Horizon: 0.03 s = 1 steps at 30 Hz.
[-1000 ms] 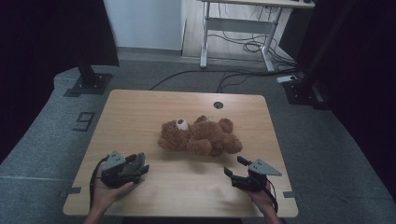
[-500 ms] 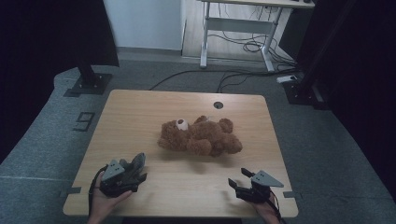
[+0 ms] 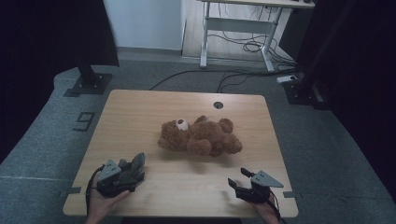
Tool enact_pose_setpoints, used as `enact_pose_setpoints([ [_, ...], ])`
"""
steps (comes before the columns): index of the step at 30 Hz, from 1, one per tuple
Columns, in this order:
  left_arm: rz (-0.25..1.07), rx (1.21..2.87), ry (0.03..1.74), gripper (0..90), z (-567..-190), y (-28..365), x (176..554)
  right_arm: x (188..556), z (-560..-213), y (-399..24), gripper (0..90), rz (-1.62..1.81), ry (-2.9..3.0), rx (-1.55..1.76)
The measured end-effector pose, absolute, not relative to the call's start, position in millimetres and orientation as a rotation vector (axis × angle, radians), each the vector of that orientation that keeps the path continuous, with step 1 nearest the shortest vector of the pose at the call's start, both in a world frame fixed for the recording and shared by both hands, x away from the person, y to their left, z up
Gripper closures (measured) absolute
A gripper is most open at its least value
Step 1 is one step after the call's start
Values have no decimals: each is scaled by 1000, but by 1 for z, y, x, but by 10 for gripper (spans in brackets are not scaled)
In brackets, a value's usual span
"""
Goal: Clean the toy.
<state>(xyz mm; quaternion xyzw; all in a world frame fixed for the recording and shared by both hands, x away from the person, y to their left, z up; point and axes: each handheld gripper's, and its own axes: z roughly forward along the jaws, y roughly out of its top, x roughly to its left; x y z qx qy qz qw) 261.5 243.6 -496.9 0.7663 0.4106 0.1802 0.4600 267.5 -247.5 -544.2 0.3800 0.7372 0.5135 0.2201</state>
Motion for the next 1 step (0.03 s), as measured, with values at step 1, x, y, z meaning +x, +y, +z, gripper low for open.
enact_pose_setpoints([
  [1, 444, 1886, 1011, 303, -497, 244, 261, 268, -544, -248, 276, 1420, 2039, 1051],
])
